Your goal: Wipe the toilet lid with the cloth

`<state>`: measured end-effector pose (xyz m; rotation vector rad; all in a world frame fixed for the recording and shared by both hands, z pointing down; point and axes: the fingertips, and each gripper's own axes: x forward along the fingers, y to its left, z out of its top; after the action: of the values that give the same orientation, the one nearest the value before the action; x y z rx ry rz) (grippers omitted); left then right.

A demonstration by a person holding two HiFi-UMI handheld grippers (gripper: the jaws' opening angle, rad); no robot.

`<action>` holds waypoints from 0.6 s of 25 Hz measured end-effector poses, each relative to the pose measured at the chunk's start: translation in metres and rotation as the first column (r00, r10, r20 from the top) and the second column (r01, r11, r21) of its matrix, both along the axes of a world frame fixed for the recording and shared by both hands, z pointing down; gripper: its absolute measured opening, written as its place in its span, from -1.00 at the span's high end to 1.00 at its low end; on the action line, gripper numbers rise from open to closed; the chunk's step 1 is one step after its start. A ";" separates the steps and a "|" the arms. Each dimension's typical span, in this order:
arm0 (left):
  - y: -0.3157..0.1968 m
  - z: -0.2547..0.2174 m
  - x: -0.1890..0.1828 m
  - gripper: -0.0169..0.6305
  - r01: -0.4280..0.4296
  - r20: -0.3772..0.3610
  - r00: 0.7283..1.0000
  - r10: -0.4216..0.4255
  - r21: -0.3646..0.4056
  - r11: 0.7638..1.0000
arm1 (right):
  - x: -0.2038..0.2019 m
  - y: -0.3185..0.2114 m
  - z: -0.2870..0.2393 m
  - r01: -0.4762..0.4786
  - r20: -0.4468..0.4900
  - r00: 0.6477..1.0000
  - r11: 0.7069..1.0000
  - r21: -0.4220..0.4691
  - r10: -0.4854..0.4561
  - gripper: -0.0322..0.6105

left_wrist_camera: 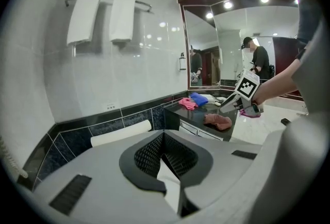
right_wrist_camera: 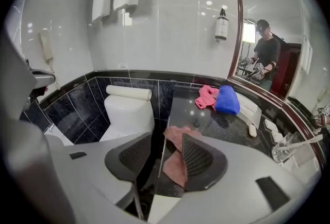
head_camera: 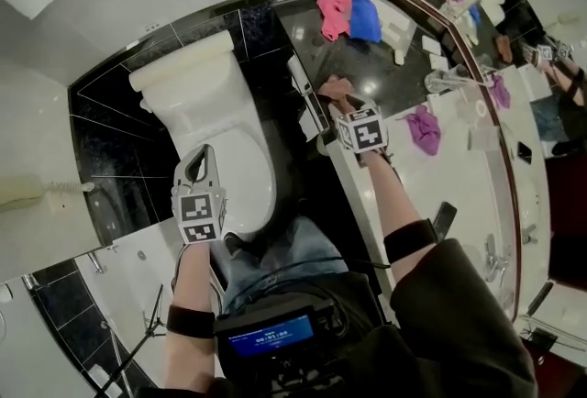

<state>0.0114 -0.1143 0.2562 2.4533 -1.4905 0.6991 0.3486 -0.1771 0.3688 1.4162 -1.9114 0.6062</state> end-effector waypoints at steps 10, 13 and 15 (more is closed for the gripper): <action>0.038 -0.029 -0.087 0.95 0.035 -0.033 0.999 -0.035 0.005 0.999 | -0.138 0.034 -0.106 0.075 0.146 0.984 0.975 0.207 -0.107 0.77; 0.048 -0.036 -0.116 0.95 0.044 -0.032 0.999 -0.044 0.006 0.999 | -0.190 0.049 -0.128 0.086 0.219 0.965 0.965 0.248 -0.142 0.83; 0.053 -0.038 -0.135 0.95 0.061 -0.031 0.998 -0.061 0.011 0.998 | -0.224 0.061 -0.140 0.104 0.257 0.951 0.959 0.265 -0.174 0.85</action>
<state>-0.1237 -0.0609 0.2180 2.4043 -1.5555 0.6399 0.1249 -0.1163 0.2292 1.3873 -2.3594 0.5336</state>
